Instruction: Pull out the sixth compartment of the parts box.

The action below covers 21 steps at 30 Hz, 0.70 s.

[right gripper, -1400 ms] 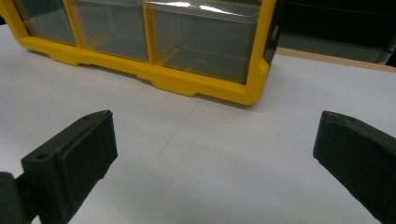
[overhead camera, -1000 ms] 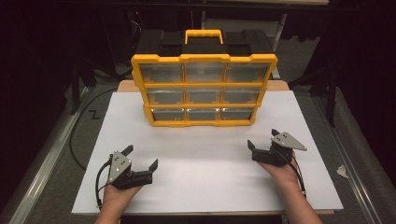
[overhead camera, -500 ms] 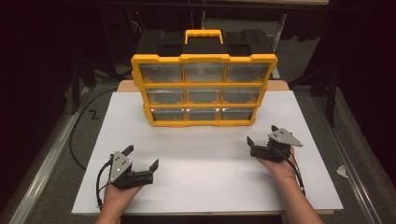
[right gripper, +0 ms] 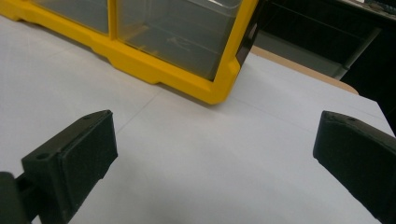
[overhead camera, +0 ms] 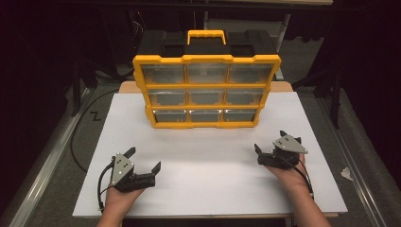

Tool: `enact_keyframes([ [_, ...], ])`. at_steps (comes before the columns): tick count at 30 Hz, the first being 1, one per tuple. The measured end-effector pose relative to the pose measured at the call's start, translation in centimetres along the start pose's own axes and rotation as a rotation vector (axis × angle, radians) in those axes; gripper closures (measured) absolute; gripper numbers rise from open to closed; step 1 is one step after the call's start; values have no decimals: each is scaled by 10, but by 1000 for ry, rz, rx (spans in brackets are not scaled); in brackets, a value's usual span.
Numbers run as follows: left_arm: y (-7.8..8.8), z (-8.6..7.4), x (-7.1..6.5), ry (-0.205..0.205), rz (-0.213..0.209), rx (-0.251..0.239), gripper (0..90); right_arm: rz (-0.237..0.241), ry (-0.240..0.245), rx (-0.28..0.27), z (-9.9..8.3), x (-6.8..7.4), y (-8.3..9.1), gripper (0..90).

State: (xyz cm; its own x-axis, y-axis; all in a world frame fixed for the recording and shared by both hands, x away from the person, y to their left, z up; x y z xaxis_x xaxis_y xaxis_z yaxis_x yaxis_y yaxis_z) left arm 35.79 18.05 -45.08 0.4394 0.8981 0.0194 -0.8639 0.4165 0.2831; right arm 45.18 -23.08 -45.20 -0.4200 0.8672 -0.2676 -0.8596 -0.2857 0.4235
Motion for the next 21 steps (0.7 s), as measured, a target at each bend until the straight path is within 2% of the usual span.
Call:
enact_keyframes([
  [5,1,0,-1,0,-2,-4,2,0,-1,16,-4,-2,1,10],
  [11,1,0,-1,-1,-3,-3,2,-5,27,24,-5,0,1,11],
  [21,1,1,1,7,-1,-12,2,-27,110,62,-7,4,2,11],
])
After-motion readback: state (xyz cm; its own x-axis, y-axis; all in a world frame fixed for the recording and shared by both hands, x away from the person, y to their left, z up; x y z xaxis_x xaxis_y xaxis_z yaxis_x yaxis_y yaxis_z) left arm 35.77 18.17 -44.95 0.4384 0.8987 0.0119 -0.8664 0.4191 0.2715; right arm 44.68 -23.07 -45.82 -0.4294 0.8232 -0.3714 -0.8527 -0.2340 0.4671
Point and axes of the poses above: each handheld gripper's, and its own axes: y roughly backward along the jaws, z roughly out of its top, x roughly to its left, the point moved 8 cm from there along -y, roughly forward along the jaws, and after that the axes turned 2 degrees about x, right-handed, at the moved point
